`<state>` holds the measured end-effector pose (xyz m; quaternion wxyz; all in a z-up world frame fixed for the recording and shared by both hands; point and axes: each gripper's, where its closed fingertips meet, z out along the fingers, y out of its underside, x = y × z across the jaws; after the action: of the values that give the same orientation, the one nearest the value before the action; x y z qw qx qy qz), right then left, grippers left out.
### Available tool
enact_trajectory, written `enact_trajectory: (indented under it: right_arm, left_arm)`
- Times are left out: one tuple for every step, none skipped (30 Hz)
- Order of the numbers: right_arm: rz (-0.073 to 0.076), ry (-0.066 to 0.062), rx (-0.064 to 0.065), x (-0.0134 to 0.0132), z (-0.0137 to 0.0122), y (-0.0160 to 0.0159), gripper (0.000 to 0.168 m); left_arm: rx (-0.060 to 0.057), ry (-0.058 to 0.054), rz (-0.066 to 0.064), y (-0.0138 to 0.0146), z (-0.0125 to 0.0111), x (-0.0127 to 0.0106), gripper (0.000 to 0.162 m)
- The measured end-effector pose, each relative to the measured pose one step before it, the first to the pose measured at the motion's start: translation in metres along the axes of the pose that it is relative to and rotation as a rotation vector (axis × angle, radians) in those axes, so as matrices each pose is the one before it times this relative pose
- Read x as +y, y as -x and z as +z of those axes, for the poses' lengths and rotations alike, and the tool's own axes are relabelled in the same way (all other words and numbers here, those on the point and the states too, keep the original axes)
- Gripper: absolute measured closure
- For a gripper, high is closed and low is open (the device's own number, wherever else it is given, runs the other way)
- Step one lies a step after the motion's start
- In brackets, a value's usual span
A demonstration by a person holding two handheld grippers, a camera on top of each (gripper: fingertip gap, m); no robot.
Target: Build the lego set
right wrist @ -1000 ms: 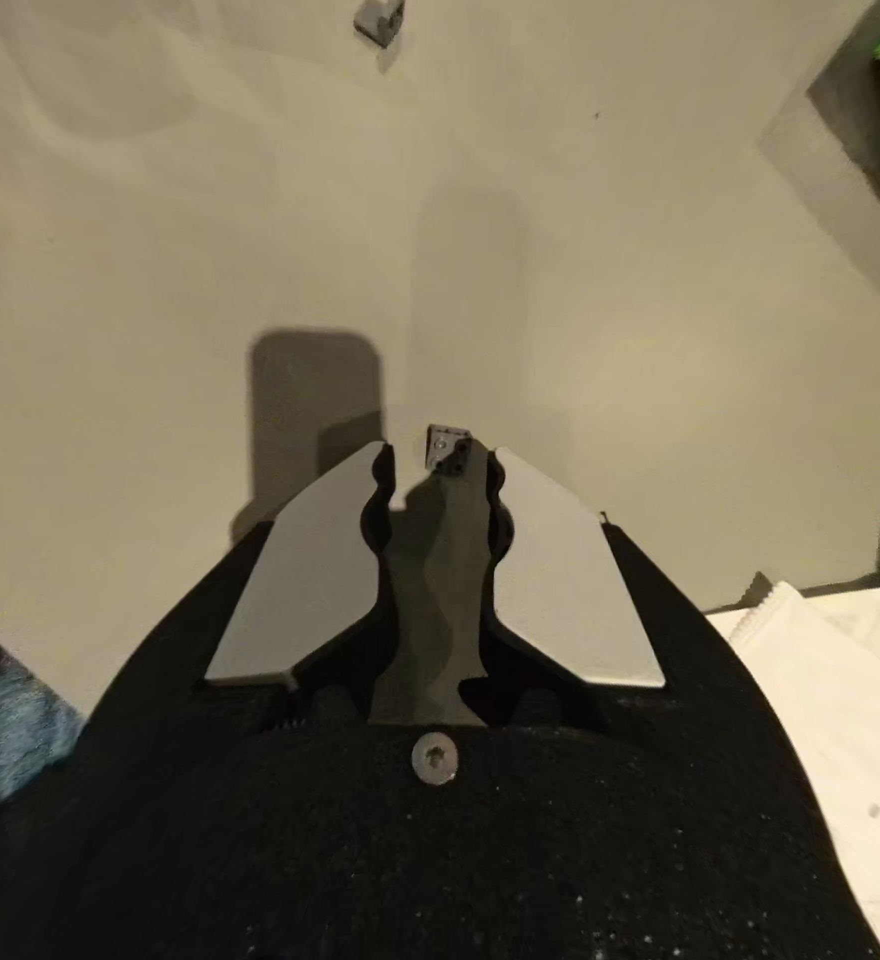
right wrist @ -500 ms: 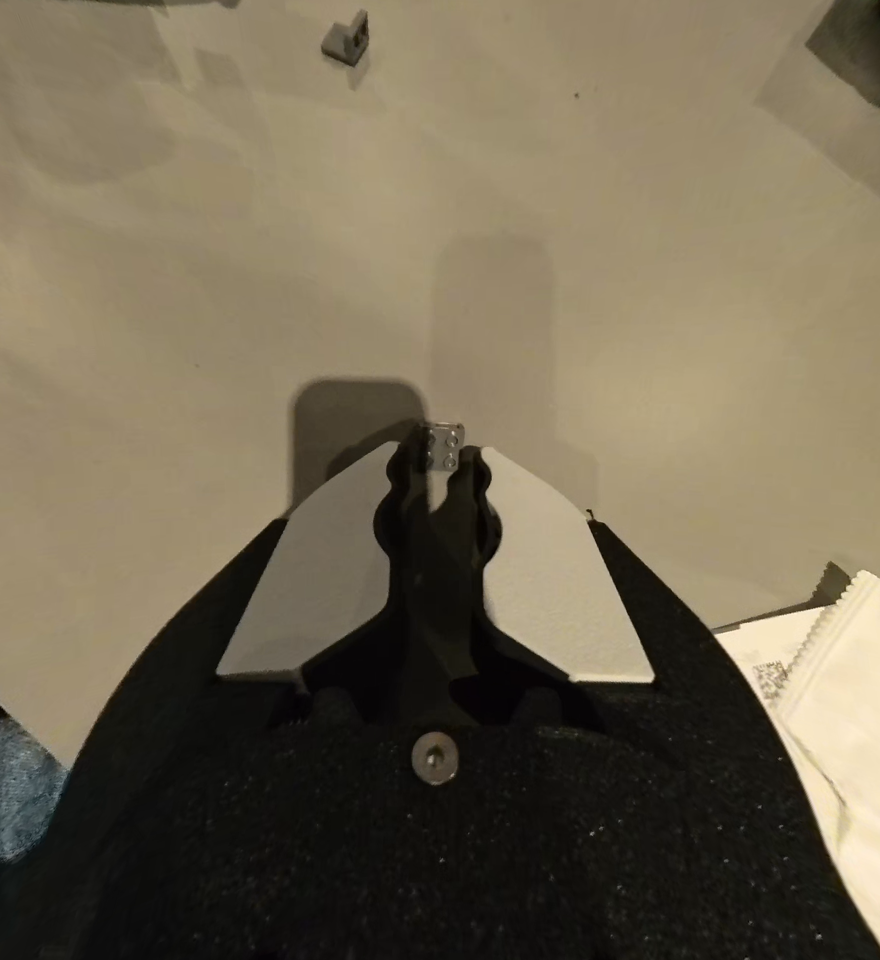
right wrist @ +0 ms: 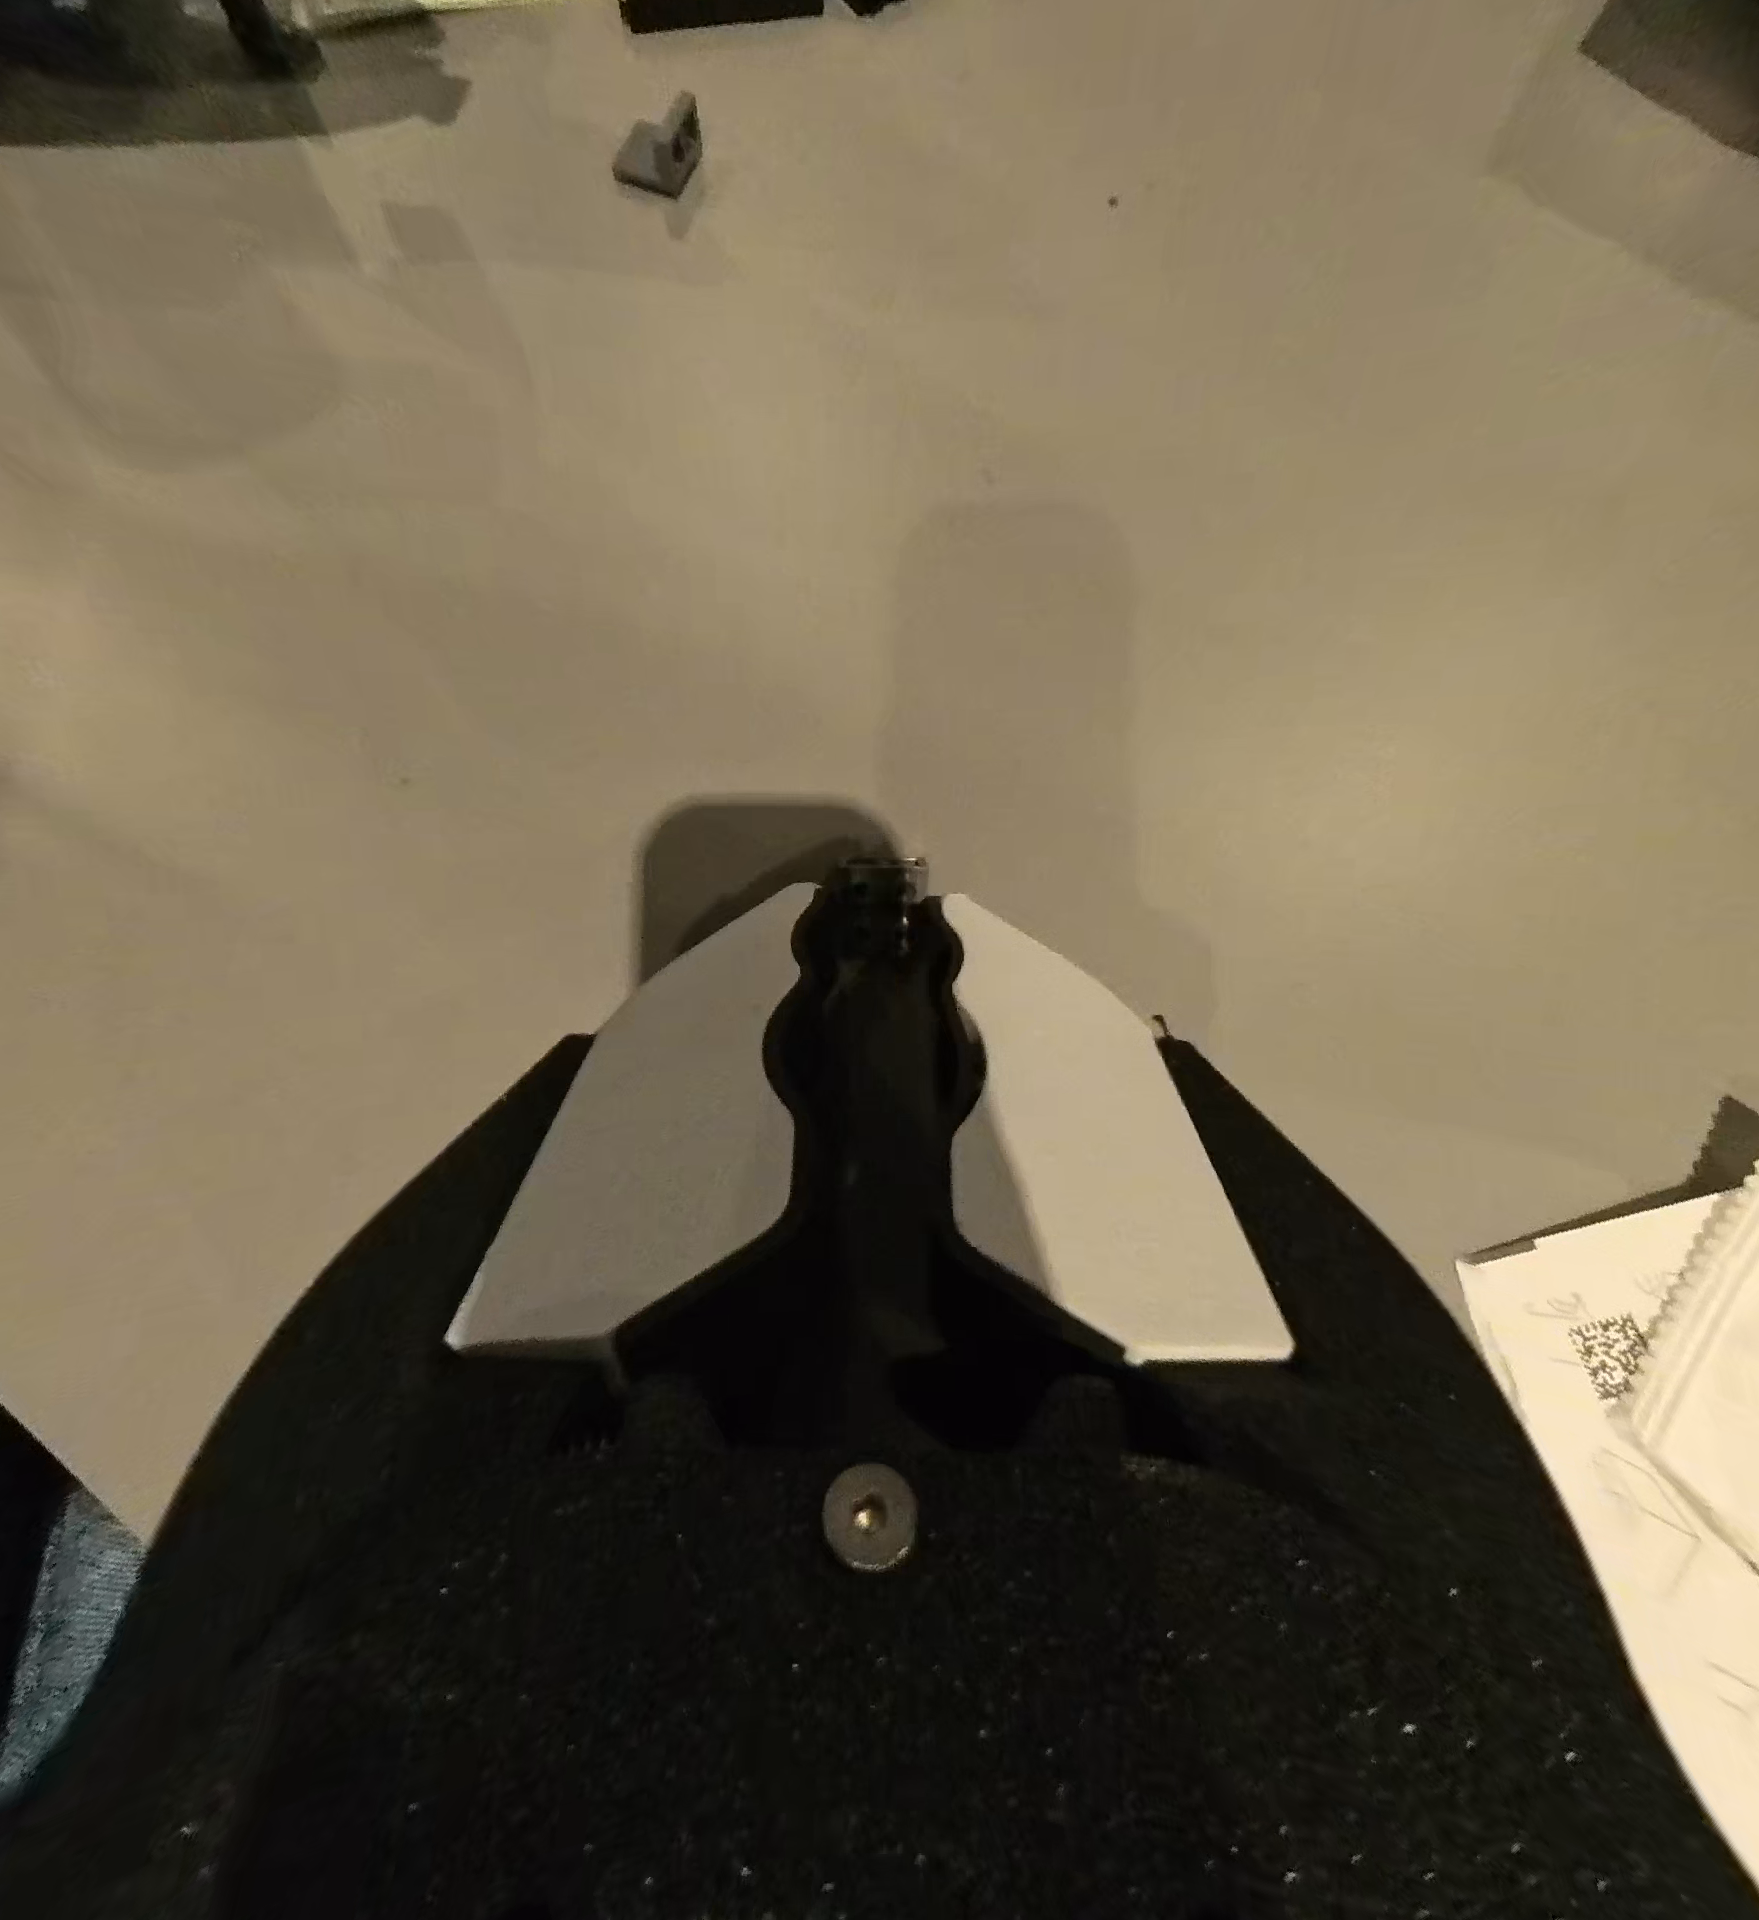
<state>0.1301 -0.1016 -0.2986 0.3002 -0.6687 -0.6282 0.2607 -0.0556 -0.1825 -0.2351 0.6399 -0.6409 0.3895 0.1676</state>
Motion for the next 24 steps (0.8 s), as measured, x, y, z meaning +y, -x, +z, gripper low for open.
enact_trajectory:
  right_arm:
    - [0.0035, -0.0017, -0.0008, 0.00004, -0.00014, -0.00008, 0.152]
    - [0.0035, -0.0012, 0.0001, 0.00005, 0.00003, -0.00017, 0.152]
    - [0.0026, -0.0013, 0.0021, -0.0001, 0.00003, -0.0002, 0.152]
    - [-0.0003, -0.002, 0.0033, -0.00037, 0.00025, 0.00007, 0.152]
    - [-0.0007, -0.0022, 0.0032, -0.00093, 0.00051, 0.00069, 0.153]
    - [-0.0002, -0.0063, -0.0029, -0.00299, 0.0008, 0.00238, 0.152]
    - [-0.0012, -0.0122, -0.0078, -0.00557, 0.00125, 0.00372, 0.152]
    - [-0.0002, -0.0131, -0.0043, -0.00784, 0.00185, 0.00364, 0.152]
    - [-0.0002, -0.015, -0.0042, -0.01022, 0.0024, 0.00432, 0.152]
    - [-0.002, -0.0222, -0.0127, -0.0129, 0.00291, 0.00626, 0.152]
    - [0.0007, -0.0287, -0.0145, -0.01499, 0.00359, 0.00728, 0.152]
    - [0.0052, -0.0253, -0.0171, -0.01489, 0.00443, 0.00845, 0.153]
    - [0.0081, -0.0212, -0.0254, -0.01413, 0.00521, 0.00996, 0.153]
    - [0.0039, -0.0205, -0.0237, -0.01332, 0.00546, 0.00981, 0.153]
    - [-0.008, -0.0186, -0.0117, -0.01196, 0.00555, 0.0079, 0.153]
    - [-0.0133, -0.0177, -0.0005, -0.01057, 0.00546, 0.00611, 0.153]
    - [-0.0131, -0.0169, 0.0014, -0.00951, 0.00567, 0.00553, 0.153]
    - [-0.0087, -0.0135, 0.0041, -0.00756, 0.00572, 0.00507, 0.153]
    - [-0.006, -0.0096, 0.0064, -0.00548, 0.00535, 0.00454, 0.153]
    - [-0.0064, -0.0074, 0.0039, -0.00355, 0.00494, 0.00463, 0.153]
    - [-0.0089, -0.0086, 0.0051, -0.00271, 0.00442, 0.00402, 0.153]
    - [-0.0076, -0.0064, 0.009, -0.0013, 0.00403, 0.00253, 0.153]
    - [-0.001, -0.003, 0.0034, -0.00038, 0.00376, 0.00237, 0.153]
    - [0.0109, -0.0055, -0.0048, -0.00025, 0.00312, 0.00271, 0.153]
  left_arm:
    - [0.0, 0.0, -0.0002, 0.00005, -0.00003, 0.00007, 0.143]
    - [0.0004, 0.0003, -0.0003, -0.00004, 0.00007, 0.00005, 0.143]
    - [0.0, 0.0006, 0.0001, -0.00006, -0.00003, 0.00015, 0.143]
    - [-0.0003, 0.0003, 0.0004, 0.00001, 0.00001, -0.00004, 0.143]
    - [0.0002, 0.0002, 0.0001, -0.00007, 0.00009, 0.00011, 0.143]
    - [0.0006, 0.0005, -0.0005, -0.00009, 0.00006, 0.00008, 0.143]
    - [0.0003, 0.0002, -0.0019, 0.00005, 0.00001, 0.00011, 0.144]
    - [-0.0003, -0.0005, -0.0035, 0.00021, -0.00001, 0.0001, 0.144]
    - [-0.0012, -0.0002, -0.004, 0.00046, 0.00002, 0.00015, 0.144]
    - [-0.0015, 0.0007, -0.0031, 0.00045, 0.0001, 0.00027, 0.144]
    - [-0.0007, 0.0014, -0.0013, 0.00018, 0.00003, 0.00035, 0.144]
    - [-0.0006, 0.0022, 0.0016, -0.00002, 0.00012, 0.0003, 0.144]
    - [-0.001, 0.0021, 0.0047, -0.00017, 0.00016, 0.00014, 0.144]
    - [-0.0002, 0.0013, 0.0065, -0.00048, 0.00011, 0.00001, 0.144]
    - [0.0, 0.0019, 0.0078, -0.00058, 0.00025, -0.00013, 0.144]
    - [-0.0018, 0.0037, 0.0096, -0.00045, 0.00029, 0.0001, 0.144]
    - [-0.0031, 0.0067, 0.0123, -0.00036, 0.00037, 0.0004, 0.143]
    - [-0.004, 0.0112, 0.0171, -0.00048, 0.00053, 0.00081, 0.143]
    - [-0.004, 0.0135, 0.0219, -0.00076, 0.00073, 0.00102, 0.143]
    - [-0.002, 0.0106, 0.0239, -0.00124, 0.00061, 0.0005, 0.143]
    - [0.0006, 0.0052, 0.0232, -0.00161, 0.00047, -0.00032, 0.144]
    - [0.0018, 0.001, 0.0197, -0.00164, 0.00037, -0.00104, 0.144]
    - [0.0023, -0.0004, 0.0144, -0.00145, 0.0004, -0.00109, 0.144]
    - [0.0023, -0.0001, 0.0101, -0.00114, 0.00029, -0.00075, 0.144]
